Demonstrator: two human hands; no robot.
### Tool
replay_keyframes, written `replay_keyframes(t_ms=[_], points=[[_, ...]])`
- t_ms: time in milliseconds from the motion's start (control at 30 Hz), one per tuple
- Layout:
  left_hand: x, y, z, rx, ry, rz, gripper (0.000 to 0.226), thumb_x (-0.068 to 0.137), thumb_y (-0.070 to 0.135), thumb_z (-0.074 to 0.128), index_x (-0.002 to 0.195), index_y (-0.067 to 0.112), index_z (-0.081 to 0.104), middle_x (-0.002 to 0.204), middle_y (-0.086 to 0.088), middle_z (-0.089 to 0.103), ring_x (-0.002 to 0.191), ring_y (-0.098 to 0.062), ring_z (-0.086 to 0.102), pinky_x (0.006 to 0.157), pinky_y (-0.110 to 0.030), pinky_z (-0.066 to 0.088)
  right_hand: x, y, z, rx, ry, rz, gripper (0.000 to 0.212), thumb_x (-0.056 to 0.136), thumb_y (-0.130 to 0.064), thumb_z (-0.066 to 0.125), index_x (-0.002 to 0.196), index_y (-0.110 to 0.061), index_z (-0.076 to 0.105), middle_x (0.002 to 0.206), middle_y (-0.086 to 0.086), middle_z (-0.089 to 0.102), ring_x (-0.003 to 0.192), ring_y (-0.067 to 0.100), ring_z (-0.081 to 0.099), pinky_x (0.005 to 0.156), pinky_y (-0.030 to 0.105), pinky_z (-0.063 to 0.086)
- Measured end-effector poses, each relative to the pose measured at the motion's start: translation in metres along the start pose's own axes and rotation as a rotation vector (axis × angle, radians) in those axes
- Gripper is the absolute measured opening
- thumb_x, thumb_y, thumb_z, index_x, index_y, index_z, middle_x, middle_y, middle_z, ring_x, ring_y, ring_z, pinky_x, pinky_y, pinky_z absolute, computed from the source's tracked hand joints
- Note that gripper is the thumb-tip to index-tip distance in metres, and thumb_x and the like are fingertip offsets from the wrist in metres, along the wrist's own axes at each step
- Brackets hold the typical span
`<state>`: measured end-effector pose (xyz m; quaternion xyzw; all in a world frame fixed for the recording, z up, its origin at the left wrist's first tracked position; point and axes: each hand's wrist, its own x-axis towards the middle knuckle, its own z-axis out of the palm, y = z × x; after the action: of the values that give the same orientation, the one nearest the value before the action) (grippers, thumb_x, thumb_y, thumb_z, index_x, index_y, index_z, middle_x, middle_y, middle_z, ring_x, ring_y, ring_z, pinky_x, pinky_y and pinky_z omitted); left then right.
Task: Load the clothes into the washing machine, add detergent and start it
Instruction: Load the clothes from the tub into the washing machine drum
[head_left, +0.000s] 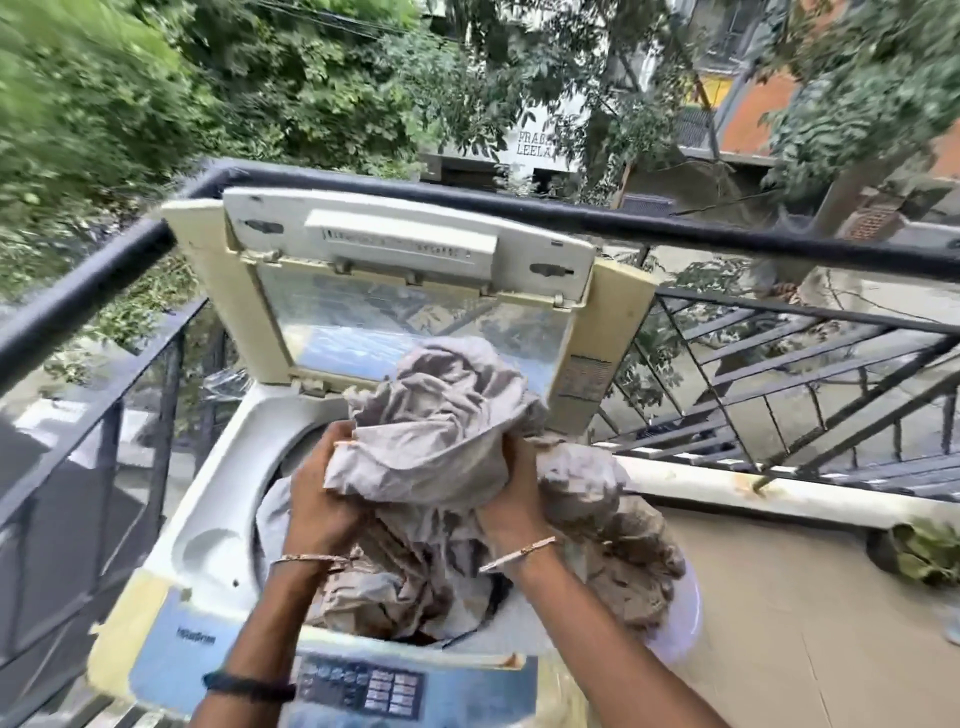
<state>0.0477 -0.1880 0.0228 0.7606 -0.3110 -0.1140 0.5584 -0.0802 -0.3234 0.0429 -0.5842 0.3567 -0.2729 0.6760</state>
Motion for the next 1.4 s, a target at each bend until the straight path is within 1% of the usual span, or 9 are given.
replay_keyframes(t_ms=[67, 133, 367, 567, 767, 1100, 1200, 1267, 1400], points=[[-0.004, -0.004, -0.030, 0.007, 0.065, -0.051, 0.066, 0.060, 0.026, 0.067, 0.125, 0.033, 0.051, 0.109, 0.015, 0.065, 0.100, 0.002, 0.062, 0.084, -0.013, 0.046, -0.011, 0.001, 0.037, -0.069, -0.093, 0.010, 0.038, 0.084, -0.007, 0.065, 0.121, -0.011, 0.055, 0.118, 0.003, 0.065, 0.101, -0.004, 0.052, 0.081, 0.013, 0.042], [-0.006, -0.012, -0.054, 0.056, 0.081, -0.097, 0.077, 0.059, 0.028, 0.065, 0.133, 0.034, 0.043, 0.121, 0.010, 0.061, 0.111, -0.010, 0.058, 0.081, -0.021, 0.044, -0.012, 0.009, 0.058, -0.030, -0.183, -0.061, 0.033, 0.083, -0.011, 0.066, 0.110, -0.028, 0.056, 0.110, -0.011, 0.064, 0.096, -0.012, 0.057, 0.083, 0.014, 0.045], [-0.003, -0.053, -0.081, 0.275, -0.260, 0.058, 0.102, 0.059, 0.036, 0.075, 0.147, 0.036, 0.024, 0.146, 0.001, 0.040, 0.133, -0.022, 0.042, 0.110, -0.048, 0.037, 0.015, 0.084, 0.053, -0.891, 0.005, 0.095, 0.037, 0.080, -0.010, 0.060, 0.116, -0.004, 0.062, 0.117, 0.021, 0.065, 0.112, 0.036, 0.060, 0.089, 0.037, 0.046], [-0.011, -0.084, -0.009, 0.581, -0.655, -0.110, 0.092, 0.061, 0.073, 0.064, 0.142, 0.055, 0.022, 0.158, -0.006, 0.017, 0.146, -0.026, 0.020, 0.118, -0.041, 0.025, 0.020, 0.128, 0.017, -1.273, -0.369, 0.399, 0.040, 0.086, -0.018, 0.056, 0.123, -0.005, 0.064, 0.129, 0.019, 0.062, 0.120, 0.032, 0.058, 0.098, 0.034, 0.047], [-0.027, -0.170, 0.040, 0.873, -0.860, -0.299, 0.082, 0.084, 0.055, 0.057, 0.151, 0.027, 0.019, 0.162, -0.013, 0.007, 0.148, -0.034, 0.014, 0.120, -0.041, 0.018, 0.017, 0.108, 0.001, -1.158, -0.507, 0.457, 0.068, 0.079, -0.034, 0.075, 0.135, -0.006, 0.047, 0.129, 0.012, 0.059, 0.119, 0.031, 0.057, 0.096, 0.033, 0.047], [-0.011, -0.189, 0.044, 0.987, -0.956, -0.380, 0.064, 0.076, 0.042, 0.063, 0.134, 0.023, 0.044, 0.151, -0.013, 0.033, 0.138, -0.033, 0.037, 0.111, -0.041, 0.037, -0.013, 0.087, -0.078, -0.817, -0.031, 0.181, 0.021, 0.079, -0.022, 0.068, 0.098, -0.027, 0.072, 0.080, -0.006, 0.072, 0.080, 0.013, 0.070, 0.077, 0.027, 0.054], [-0.007, -0.163, 0.052, 0.967, -0.804, -0.378, 0.054, 0.071, 0.045, 0.065, 0.116, 0.017, 0.058, 0.122, -0.015, 0.062, 0.110, -0.032, 0.061, 0.088, -0.032, 0.049, -0.021, 0.086, -0.108, -0.676, 0.081, 0.165, 0.014, 0.083, -0.008, 0.068, 0.094, -0.015, 0.071, 0.073, 0.002, 0.069, 0.069, 0.019, 0.069, 0.066, 0.025, 0.054], [-0.012, -0.130, 0.064, 0.946, -0.646, -0.382, 0.057, 0.080, 0.055, 0.057, 0.118, 0.013, 0.058, 0.120, -0.019, 0.064, 0.110, -0.035, 0.062, 0.091, -0.036, 0.050, -0.028, 0.087, -0.130, -0.573, 0.135, 0.193, 0.014, 0.084, -0.001, 0.065, 0.091, -0.014, 0.069, 0.071, 0.007, 0.066, 0.062, 0.021, 0.065, 0.060, 0.026, 0.053], [-0.037, -0.044, 0.107, 0.781, -0.412, -0.198, 0.040, 0.083, 0.032, 0.061, 0.117, 0.012, 0.058, 0.117, -0.019, 0.063, 0.111, -0.037, 0.059, 0.088, -0.040, 0.046, -0.035, 0.096, -0.177, -0.530, 0.197, 0.205, 0.022, 0.084, 0.001, 0.060, 0.085, -0.019, 0.069, 0.073, 0.006, 0.068, 0.061, 0.023, 0.067, 0.065, 0.037, 0.056]])
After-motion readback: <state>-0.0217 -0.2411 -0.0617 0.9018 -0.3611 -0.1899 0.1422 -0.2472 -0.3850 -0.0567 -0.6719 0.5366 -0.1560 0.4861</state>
